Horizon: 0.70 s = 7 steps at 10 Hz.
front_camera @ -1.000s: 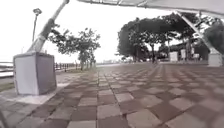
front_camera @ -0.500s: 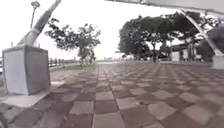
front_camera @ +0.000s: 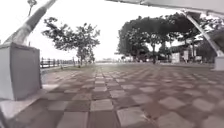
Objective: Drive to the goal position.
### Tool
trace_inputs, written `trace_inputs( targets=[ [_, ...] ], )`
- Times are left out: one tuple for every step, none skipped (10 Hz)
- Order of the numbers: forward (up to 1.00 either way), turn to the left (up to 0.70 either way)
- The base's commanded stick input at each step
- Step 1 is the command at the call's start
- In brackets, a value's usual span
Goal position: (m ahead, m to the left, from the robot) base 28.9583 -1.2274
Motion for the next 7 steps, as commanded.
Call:
trace_inputs(
  targets=[
    [0.7, 0.0],
    [0.7, 0.0],
    [0.7, 0.0],
    [0.7, 0.0],
    [0.7, 0.0],
    [0.7, 0.0],
    [0.7, 0.0]
  ],
)
